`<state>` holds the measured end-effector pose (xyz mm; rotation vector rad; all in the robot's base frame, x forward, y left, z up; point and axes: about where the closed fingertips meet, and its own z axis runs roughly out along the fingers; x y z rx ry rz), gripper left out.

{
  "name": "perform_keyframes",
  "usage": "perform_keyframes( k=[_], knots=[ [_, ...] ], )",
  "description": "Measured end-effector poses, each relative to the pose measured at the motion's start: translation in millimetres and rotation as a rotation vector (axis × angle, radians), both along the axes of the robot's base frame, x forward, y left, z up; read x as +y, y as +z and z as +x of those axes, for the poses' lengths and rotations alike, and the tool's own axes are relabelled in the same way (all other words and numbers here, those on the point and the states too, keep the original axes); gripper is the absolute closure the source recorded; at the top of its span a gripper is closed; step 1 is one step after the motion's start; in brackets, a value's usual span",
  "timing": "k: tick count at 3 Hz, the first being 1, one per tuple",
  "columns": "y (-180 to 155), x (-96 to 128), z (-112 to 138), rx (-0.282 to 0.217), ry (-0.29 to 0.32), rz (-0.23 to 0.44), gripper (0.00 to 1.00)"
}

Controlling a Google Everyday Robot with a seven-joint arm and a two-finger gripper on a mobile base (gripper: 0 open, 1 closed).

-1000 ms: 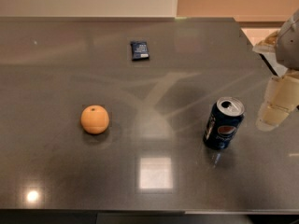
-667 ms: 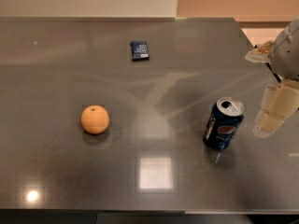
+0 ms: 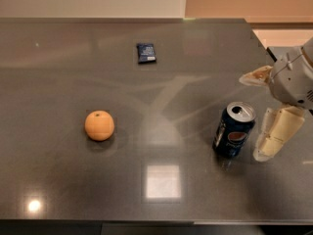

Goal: Move pepsi can near rxbar blueberry

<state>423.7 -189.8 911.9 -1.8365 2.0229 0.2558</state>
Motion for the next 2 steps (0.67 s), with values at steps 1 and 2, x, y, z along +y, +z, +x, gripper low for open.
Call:
perform_keyframes(
  k=[1, 2],
  knots=[
    [-16.7, 8.8, -5.5, 0.028, 0.039, 0.044, 0.00],
    [-22.8, 15.4, -8.5, 0.043, 0.063, 0.081, 0.16]
  ],
)
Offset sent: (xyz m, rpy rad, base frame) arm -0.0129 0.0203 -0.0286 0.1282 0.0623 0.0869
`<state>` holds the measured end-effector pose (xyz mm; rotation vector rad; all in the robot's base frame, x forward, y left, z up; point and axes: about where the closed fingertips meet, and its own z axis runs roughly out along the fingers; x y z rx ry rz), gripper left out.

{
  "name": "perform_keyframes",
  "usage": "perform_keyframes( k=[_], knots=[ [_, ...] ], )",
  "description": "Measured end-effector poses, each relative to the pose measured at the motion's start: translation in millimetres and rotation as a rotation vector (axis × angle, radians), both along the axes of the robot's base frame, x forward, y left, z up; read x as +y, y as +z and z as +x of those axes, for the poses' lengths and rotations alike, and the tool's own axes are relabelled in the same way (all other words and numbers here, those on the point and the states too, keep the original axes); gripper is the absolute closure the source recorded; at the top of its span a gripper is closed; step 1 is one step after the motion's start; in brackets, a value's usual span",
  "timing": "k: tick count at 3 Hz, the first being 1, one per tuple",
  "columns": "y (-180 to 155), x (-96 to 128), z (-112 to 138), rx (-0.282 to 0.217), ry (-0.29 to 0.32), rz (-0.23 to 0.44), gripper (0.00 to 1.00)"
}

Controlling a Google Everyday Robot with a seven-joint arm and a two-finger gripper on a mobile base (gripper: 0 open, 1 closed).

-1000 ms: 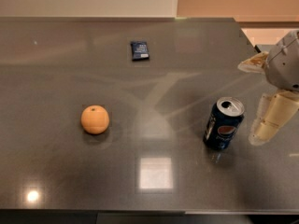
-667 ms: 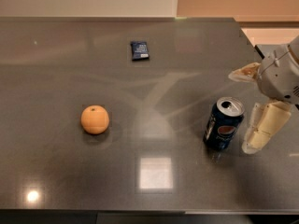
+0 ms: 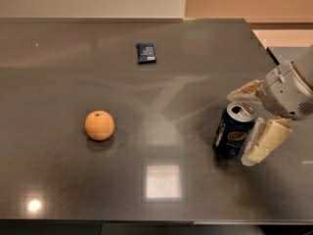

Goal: Move pepsi can near rxbar blueberry

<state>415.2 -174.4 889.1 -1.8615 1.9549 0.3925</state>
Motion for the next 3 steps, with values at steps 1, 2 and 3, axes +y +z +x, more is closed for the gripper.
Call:
perform_keyframes(
  k=[1, 2, 3],
  knots=[
    [3.6, 4.4, 1.2, 0.001, 0.005, 0.032, 0.46],
    [11.2, 6.3, 6.0, -0.007, -0.002, 0.052, 0.70],
    [33.5, 17.8, 25.3, -0.045, -0.037, 0.076, 0.94]
  ],
)
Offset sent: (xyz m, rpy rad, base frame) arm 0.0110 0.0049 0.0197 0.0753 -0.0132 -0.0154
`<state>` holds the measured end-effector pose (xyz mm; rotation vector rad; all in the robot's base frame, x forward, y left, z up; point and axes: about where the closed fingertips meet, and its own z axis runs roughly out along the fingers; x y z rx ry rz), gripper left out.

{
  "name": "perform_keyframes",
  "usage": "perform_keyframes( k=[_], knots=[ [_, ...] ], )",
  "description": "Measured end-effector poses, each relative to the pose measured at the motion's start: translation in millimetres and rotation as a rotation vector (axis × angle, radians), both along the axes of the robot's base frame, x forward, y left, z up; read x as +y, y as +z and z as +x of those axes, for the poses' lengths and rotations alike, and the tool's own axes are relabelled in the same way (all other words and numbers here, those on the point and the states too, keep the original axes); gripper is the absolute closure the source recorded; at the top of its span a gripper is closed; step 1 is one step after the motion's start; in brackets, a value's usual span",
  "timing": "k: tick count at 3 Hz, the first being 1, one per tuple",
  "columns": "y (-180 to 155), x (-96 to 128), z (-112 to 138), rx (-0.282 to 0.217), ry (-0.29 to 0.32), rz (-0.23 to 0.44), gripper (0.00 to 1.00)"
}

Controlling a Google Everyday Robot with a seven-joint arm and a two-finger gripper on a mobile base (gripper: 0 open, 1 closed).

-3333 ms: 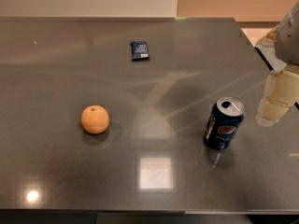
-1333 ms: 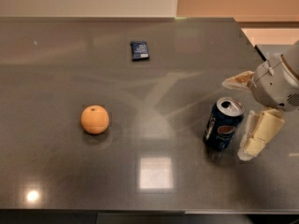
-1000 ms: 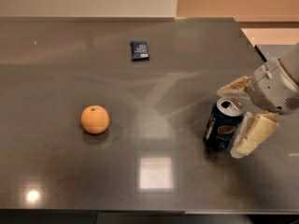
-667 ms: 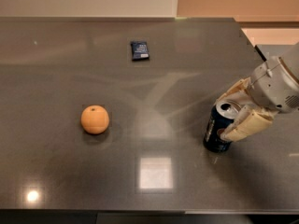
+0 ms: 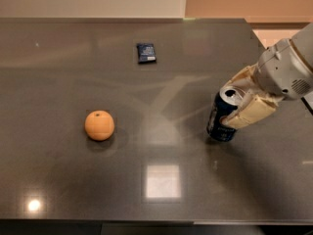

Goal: Move pepsi can near rxbar blueberry

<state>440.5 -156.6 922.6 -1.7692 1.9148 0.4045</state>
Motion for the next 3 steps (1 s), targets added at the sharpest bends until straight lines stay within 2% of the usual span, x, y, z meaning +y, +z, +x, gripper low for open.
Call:
perform_keyframes(
  k=[1, 2, 3],
  knots=[
    [23.2, 16.4, 30.8, -0.042, -0.052, 0.020, 1.00],
    [38.7, 33.3, 73.9, -0.080, -0.102, 0.038, 1.00],
    [47.0, 49.4, 127.2, -0.099, -0.141, 0.048, 1.00]
  ],
)
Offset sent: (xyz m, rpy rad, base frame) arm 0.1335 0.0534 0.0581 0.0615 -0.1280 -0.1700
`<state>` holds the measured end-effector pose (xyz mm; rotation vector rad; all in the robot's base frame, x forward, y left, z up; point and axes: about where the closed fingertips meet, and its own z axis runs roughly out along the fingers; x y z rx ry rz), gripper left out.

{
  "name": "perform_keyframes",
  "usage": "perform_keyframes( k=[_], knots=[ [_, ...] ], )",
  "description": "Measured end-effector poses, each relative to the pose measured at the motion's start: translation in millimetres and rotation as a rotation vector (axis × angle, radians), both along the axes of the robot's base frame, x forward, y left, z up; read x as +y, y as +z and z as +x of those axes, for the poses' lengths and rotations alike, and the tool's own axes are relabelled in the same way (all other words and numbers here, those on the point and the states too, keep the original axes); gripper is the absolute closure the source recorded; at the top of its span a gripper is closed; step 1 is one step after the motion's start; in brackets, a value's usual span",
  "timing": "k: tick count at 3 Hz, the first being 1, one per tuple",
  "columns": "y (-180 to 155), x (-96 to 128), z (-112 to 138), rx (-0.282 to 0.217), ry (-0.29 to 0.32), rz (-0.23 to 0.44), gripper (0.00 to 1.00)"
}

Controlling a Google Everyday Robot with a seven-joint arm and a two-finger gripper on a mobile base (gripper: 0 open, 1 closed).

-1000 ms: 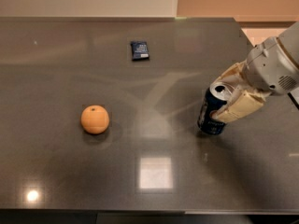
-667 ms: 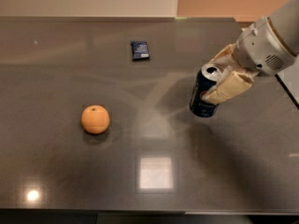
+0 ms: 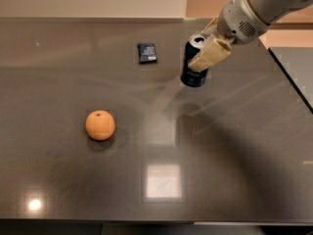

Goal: Move pepsi can near rxbar blueberry

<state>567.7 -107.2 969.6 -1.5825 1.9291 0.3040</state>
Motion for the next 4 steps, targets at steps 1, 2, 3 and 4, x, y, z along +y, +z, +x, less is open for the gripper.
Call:
perform_keyframes(
  k=[1, 2, 3, 4],
  knots=[
    [-3.2, 5.0, 55.4, 0.007, -0.038, -0.002, 1.00],
    [-16.9, 8.0, 107.5, 0.027, -0.057, -0.008, 1.00],
    [-34.9, 9.2, 144.6, 0.060, -0.067, -0.003, 1.00],
    [-53.6, 17.2, 166.3, 0.096, -0.059, 0.014, 1.00]
  ],
)
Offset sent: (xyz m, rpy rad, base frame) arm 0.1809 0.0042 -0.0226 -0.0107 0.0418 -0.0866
